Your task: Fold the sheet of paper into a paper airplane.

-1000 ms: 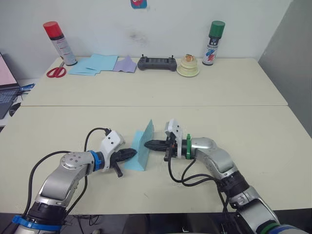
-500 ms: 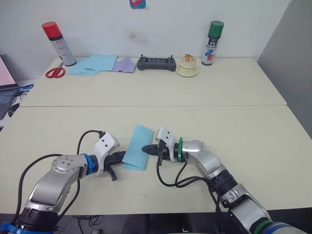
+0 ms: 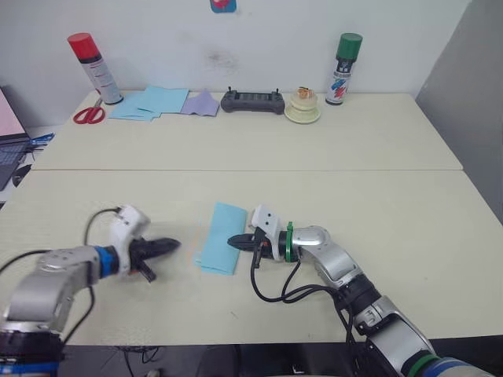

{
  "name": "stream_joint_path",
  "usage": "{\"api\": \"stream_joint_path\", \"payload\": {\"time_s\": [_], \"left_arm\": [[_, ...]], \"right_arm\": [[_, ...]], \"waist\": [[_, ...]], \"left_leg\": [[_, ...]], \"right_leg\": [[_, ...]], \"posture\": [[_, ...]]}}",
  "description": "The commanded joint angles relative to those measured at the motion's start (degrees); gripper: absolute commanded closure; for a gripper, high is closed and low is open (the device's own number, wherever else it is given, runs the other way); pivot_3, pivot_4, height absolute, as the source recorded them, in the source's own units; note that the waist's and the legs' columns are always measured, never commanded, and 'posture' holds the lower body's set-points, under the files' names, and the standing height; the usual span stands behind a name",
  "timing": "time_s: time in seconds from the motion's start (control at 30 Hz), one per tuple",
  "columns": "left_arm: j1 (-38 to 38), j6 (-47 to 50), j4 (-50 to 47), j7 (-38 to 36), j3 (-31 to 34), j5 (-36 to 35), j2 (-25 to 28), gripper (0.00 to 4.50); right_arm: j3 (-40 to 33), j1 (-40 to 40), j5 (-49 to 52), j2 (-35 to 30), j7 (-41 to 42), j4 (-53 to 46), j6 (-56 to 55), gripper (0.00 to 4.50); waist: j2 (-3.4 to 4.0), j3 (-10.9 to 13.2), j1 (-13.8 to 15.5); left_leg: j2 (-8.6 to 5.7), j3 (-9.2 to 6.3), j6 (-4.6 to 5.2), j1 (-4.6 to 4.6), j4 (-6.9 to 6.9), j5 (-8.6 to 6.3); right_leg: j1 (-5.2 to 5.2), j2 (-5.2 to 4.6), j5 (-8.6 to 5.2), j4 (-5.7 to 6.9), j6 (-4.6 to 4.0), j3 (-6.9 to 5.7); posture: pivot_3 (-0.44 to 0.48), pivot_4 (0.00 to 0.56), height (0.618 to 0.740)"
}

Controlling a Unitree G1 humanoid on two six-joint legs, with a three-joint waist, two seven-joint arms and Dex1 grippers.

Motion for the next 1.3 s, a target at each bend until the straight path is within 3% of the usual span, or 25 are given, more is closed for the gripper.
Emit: {"api": "stream_joint_path", "payload": {"time_s": [0.03,0.33,0.63,1.07,1.3], "left_arm": [[-1.83,-0.51,-1.51,-1.32,0.11,-1.45,-0.22,4.5],[-7.56,-0.26,-7.43,1.04,-9.16,0.32,-6.2,4.5],[-8.63,-5.69,-2.36,2.29,-17.82,8.21,-8.62,4.5],[-7.57,-10.47,1.75,1.28,-20.76,12.75,-8.84,4.5],[-7.57,-11.07,2.29,0.78,-21.43,13.72,-8.91,4.5]], "right_arm": [[0.96,-0.05,-0.8,0.61,0.35,-0.22,-0.42,4.48],[1.36,0.52,-1.9,0.28,1.04,-0.24,-0.46,4.48],[1.5,0.83,-2.14,0.21,0.95,-0.88,0.15,4.48],[-1.97,2.55,0.72,-0.39,-0.45,-7.05,3.04,4.48],[-2.45,2.22,-0.89,-0.87,-2.55,-3.34,1.19,4.48]], "waist": [[-0.01,0.0,0.08],[-0.04,-0.02,0.08],[-0.04,-0.02,0.11],[-0.04,-0.03,0.17],[-0.04,-0.03,0.16]], "left_leg": [[-0.01,0.05,0.0,0.01,0.0,0.0],[0.06,0.08,-0.02,0.0,0.0,-0.01],[0.12,0.09,-0.02,0.0,0.0,-0.01],[0.12,0.08,-0.02,0.01,0.0,-0.01],[0.12,0.09,-0.02,0.02,0.0,-0.01]], "right_leg": [[0.0,0.0,0.0,0.0,0.0,0.03],[0.0,0.06,0.01,0.0,-0.01,0.05],[-0.01,0.34,0.0,-0.02,-0.02,0.08],[0.01,0.35,0.0,-0.01,-0.02,0.08],[0.01,0.35,0.0,-0.01,-0.02,0.08]], "posture": [[0.0,0.15,0.74],[0.0,0.15,0.74],[0.0,0.15,0.74],[0.0,0.15,0.74],[0.0,0.15,0.74]]}}
